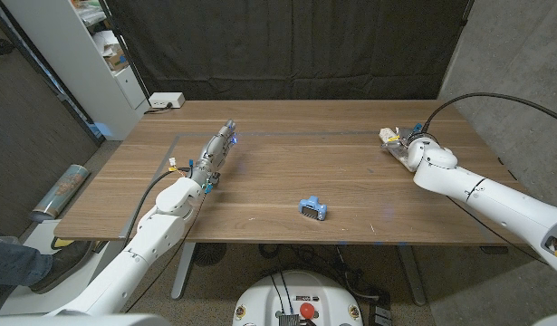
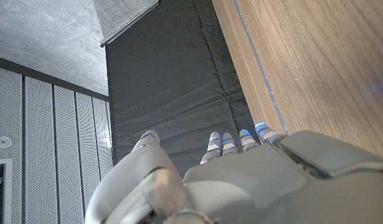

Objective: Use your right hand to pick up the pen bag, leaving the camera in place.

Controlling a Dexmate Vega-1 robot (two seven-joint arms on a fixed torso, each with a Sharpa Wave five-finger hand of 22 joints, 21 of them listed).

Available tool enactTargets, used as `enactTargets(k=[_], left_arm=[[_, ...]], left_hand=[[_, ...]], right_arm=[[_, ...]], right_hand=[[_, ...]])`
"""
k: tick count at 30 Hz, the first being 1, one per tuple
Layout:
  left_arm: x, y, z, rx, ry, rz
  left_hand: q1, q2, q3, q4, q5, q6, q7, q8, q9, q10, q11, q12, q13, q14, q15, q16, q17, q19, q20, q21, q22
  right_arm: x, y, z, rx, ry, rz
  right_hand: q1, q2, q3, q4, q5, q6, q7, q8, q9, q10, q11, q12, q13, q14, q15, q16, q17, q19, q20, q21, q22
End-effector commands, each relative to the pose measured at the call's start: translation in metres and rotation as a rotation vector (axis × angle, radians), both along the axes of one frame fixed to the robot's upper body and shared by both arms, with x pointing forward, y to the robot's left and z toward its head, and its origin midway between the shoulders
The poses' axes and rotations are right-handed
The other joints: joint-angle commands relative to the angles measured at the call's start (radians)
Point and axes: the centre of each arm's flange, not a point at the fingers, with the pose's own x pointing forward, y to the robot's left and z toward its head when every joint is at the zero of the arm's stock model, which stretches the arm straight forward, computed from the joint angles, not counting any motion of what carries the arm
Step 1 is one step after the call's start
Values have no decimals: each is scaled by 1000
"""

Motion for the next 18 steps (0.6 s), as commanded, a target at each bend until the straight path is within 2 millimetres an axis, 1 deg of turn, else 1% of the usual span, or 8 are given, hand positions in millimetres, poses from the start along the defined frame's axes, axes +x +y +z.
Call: enactTargets(k=[1, 5, 9, 15, 16, 18], left_arm=[[1, -1, 0, 0, -4, -7], [1, -1, -1, 0, -2, -8], [1, 0, -2, -2, -2, -6], [0, 2, -4, -5, 3, -2], [0, 2, -4, -7, 3, -2], [-1, 3, -3, -5, 2, 0]], left_hand=[[0, 9, 1, -1, -1, 5, 1, 4, 6, -1, 1, -3, 3, -15, 0, 0, 5, -46, 7, -1, 5], [-1, 9, 0, -2, -1, 6, 1, 4, 6, -1, 1, -3, 3, -15, 0, 0, 5, -45, 7, -3, 5], [-1, 9, 0, -2, -1, 6, 1, 4, 6, -1, 1, -3, 3, -15, 1, 0, 5, -44, 8, -3, 6], [-1, 10, -1, -2, -1, 6, 1, 4, 6, 0, 0, -3, 3, -15, 1, 0, 5, -44, 9, -5, 6], [-1, 10, -1, -2, -1, 6, 1, 4, 6, -1, -1, -3, 3, -15, 1, 0, 5, -44, 10, -5, 6], [-1, 10, -1, -3, -1, 6, 0, 4, 6, -1, -1, -3, 3, -15, 1, 0, 5, -44, 10, -6, 6]], right_arm=[[-6, 1, 4, -8, -34, -14], [-8, 1, 5, -13, -35, -10], [-8, 2, 4, -16, -34, -12], [-6, 6, 4, -34, -27, -7], [-5, 6, 4, -34, -25, -8], [-3, 7, 3, -39, -23, -8]], right_hand=[[19, 9, 11, -5, 4, 30, -2, 11, 3, 27, -3, 8, 2, 27, -2, 11, 4, 18, -3, 6, 1], [32, 21, 19, -10, 3, 47, -3, 14, 3, 46, -6, 11, 2, 37, -9, 14, 5, 28, -10, 6, 1], [41, 27, 24, -13, 3, 52, -5, 14, 3, 48, -8, 10, 2, 41, -8, 15, 5, 34, -12, 6, 1], [89, 46, 48, -37, -1, 68, -9, 14, 2, 61, -11, 7, 2, 56, -16, 18, 5, 54, -22, 8, 1], [100, 46, 52, -42, -3, 72, -10, 13, 2, 64, -11, 6, 2, 59, -18, 18, 5, 60, -37, 8, 1], [105, 45, 54, -45, -4, 75, -10, 14, 2, 68, -10, 6, 2, 62, -17, 18, 5, 61, -41, 8, 1]])
